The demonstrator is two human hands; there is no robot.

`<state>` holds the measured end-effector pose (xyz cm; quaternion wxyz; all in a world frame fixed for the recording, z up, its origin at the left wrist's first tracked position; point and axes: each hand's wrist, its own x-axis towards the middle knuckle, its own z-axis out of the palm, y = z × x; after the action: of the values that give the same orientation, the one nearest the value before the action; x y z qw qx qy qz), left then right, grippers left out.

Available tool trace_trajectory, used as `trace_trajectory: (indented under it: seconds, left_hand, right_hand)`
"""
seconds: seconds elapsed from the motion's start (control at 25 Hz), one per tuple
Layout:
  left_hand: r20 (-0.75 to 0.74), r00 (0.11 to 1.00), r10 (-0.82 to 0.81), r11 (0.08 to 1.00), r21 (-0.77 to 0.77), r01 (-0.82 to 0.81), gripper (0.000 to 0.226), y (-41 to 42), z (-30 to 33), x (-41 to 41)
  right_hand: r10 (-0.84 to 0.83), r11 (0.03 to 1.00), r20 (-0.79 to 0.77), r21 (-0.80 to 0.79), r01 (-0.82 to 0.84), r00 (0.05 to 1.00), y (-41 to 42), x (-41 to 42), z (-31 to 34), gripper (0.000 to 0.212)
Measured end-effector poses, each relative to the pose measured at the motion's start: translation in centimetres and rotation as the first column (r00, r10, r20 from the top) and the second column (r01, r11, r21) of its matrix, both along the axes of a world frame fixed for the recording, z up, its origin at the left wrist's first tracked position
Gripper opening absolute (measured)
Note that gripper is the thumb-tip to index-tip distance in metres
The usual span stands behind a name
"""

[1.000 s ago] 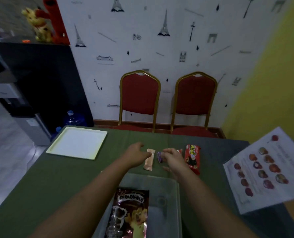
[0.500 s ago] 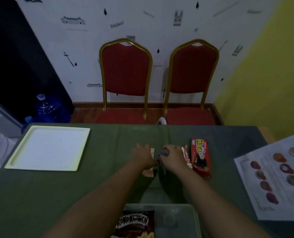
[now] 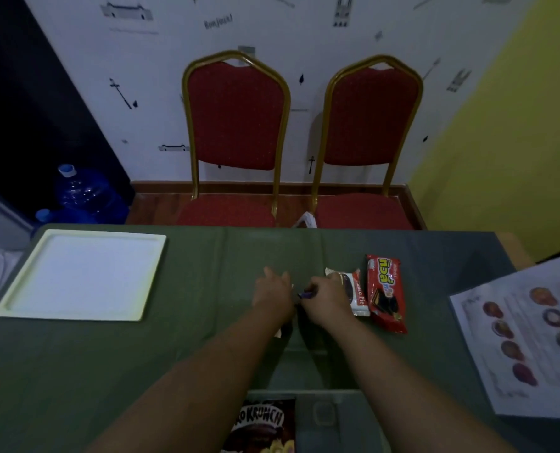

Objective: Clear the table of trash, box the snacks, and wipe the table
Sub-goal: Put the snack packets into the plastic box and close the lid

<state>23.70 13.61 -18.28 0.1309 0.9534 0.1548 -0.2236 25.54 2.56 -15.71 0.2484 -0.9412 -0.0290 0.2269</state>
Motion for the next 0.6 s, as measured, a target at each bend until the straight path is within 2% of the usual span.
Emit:
trace_trajectory:
  seconds: [0.08, 0.2, 0.4, 0.48, 0.6]
  left_hand:
    - [0.025, 0.998, 0.049, 0.998, -0.047, -0.048, 0.048, 0.9, 0.8, -0.3]
    - [0.184, 0.972, 0.146, 0.984, -0.126, -0.124, 0.045, 1.4, 4.0, -2.2]
    - [0.465, 0.829, 0.311, 0.943, -0.257, -0.209, 0.045, 1.1, 10.7, -7.1]
    - [0.522, 0.77, 0.368, 0.921, -0.32, -0.223, 0.044, 0.1, 12.9, -10.3]
    - [0.565, 0.722, 0.4, 0.911, -0.328, -0.249, 0.042, -2.5, 14.3, -16.2]
  right_hand:
    - [-0.015, 0.997, 0.026, 0.077, 0.013, 1.0, -0.7, -0.2, 1.1, 0.011]
    - [-0.005, 0.978, 0.11, 0.207, -0.018, 0.994, -2.8, -2.3, 4.6, 0.014]
    - [-0.011, 0.901, 0.244, 0.423, -0.097, 0.97, -5.9, -8.0, 9.8, 0.016]
    - [0.012, 0.872, 0.293, 0.465, -0.153, 0.956, -7.1, -10.6, 10.8, 0.016]
    - [0.115, 0.849, 0.307, 0.463, -0.254, 0.945, -9.1, -14.9, 10.9, 0.019]
